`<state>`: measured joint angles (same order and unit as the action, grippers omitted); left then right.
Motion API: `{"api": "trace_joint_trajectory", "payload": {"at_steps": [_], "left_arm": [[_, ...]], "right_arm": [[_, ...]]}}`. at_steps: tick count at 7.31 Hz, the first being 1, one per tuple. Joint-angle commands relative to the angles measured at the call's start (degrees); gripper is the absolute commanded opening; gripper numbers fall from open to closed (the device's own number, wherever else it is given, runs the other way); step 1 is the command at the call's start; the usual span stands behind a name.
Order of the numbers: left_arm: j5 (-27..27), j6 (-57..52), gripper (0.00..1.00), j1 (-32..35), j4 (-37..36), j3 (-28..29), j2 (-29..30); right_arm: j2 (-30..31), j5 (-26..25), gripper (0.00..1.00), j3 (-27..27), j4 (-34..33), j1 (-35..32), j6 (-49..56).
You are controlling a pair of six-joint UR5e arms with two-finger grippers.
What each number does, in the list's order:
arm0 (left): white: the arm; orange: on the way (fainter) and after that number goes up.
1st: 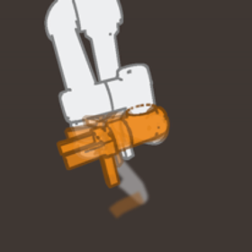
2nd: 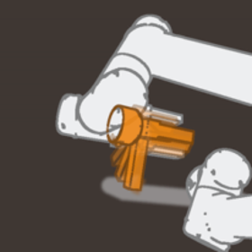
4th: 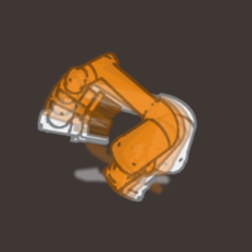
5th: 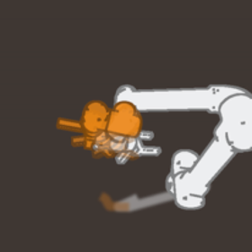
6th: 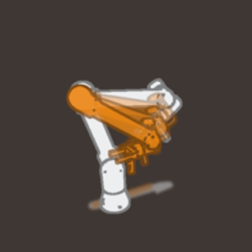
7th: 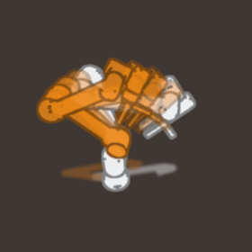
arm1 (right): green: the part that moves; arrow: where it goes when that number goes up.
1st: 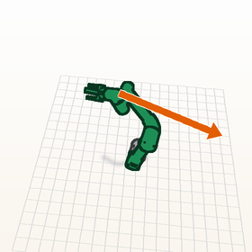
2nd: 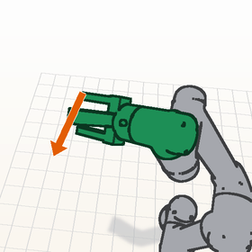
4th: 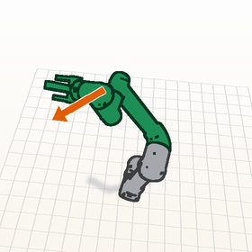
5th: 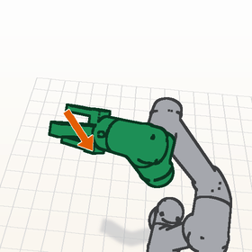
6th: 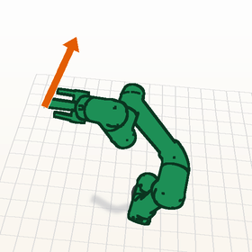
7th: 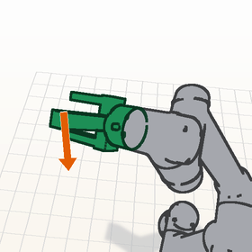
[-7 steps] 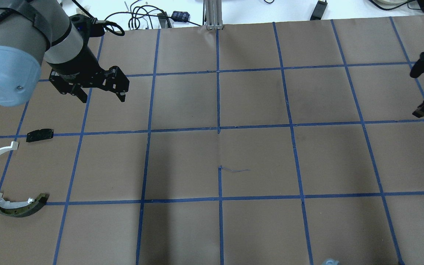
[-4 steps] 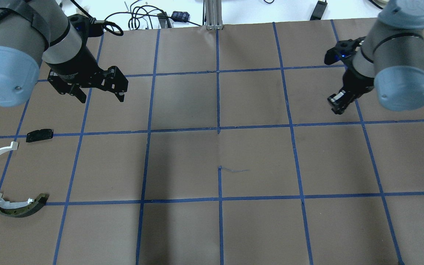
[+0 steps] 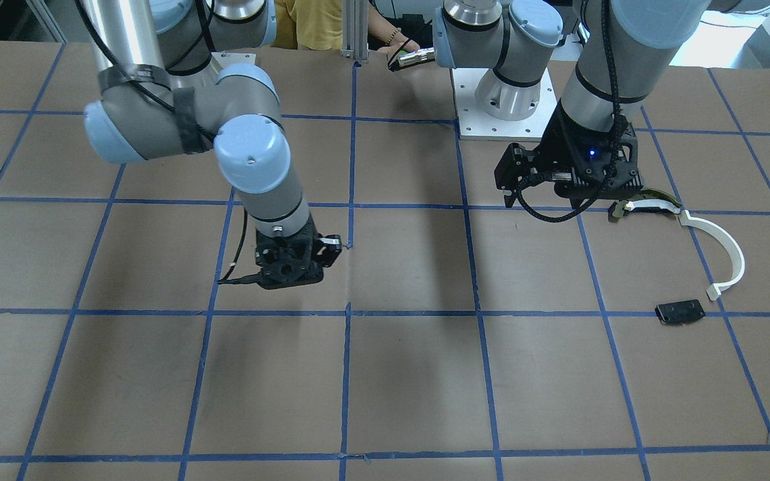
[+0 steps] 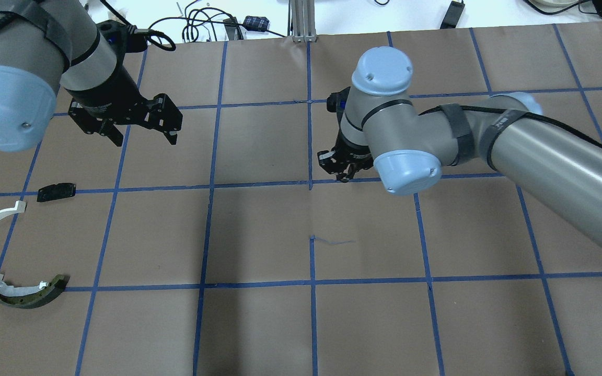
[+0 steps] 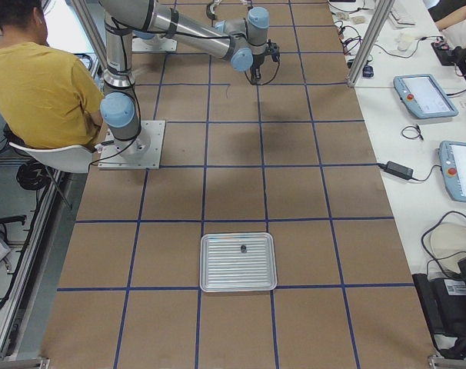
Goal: Place bearing gear from tray to pile
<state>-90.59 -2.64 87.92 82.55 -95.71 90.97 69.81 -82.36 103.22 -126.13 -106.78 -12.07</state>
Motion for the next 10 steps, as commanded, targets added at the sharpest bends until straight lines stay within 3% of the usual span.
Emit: {"api": "trace_joint_trajectory", "payload": {"at_steps": [1, 2, 4, 5, 6, 7, 8, 9, 10], "left_arm": [[0.0, 0.0, 1.00, 0.0, 0.1, 0.0, 0.2], [0.1, 0.3, 1.00, 0.0, 0.1, 0.0, 0.5], [-0.2, 0.4, 1.00, 0.0, 0.1, -0.3, 1.1], [-0.1, 1.4, 1.00, 0.2, 0.1, -0.8, 2.0], [0.8, 2.5, 1.00, 0.5, 0.1, -1.1, 3.1], [0.7, 3.5, 1.00, 3.3, -0.5, -1.4, 5.2], [0.7, 4.1, 1.00, 7.4, -4.1, -1.8, 7.0], [1.0, 7.4, 1.00, 10.2, -8.6, -3.1, 9.6], [1.3, 8.5, 1.00, 12.7, -12.9, -4.6, 12.2]], "right_arm": [[-3.8, 3.8, 0.61, -0.5, -1.7, -6.0, -11.1], [-4.0, 3.5, 1.00, -0.6, -2.1, -6.0, -10.4], [-2.1, -0.1, 1.00, -4.1, 2.0, 2.0, -1.7], [0.5, -1.0, 1.00, -6.3, 12.5, 9.1, 11.4], [4.0, -6.6, 1.00, -6.5, 18.8, 17.1, 30.0], [7.1, -9.5, 1.00, -6.5, 22.4, 25.5, 41.2], [8.4, -12.4, 1.00, -6.5, 24.0, 35.6, 51.0], [8.0, -11.8, 1.00, -6.5, 22.9, 46.6, 66.5], [3.6, -11.8, 1.00, -6.5, 12.9, 56.4, 76.5]]}}
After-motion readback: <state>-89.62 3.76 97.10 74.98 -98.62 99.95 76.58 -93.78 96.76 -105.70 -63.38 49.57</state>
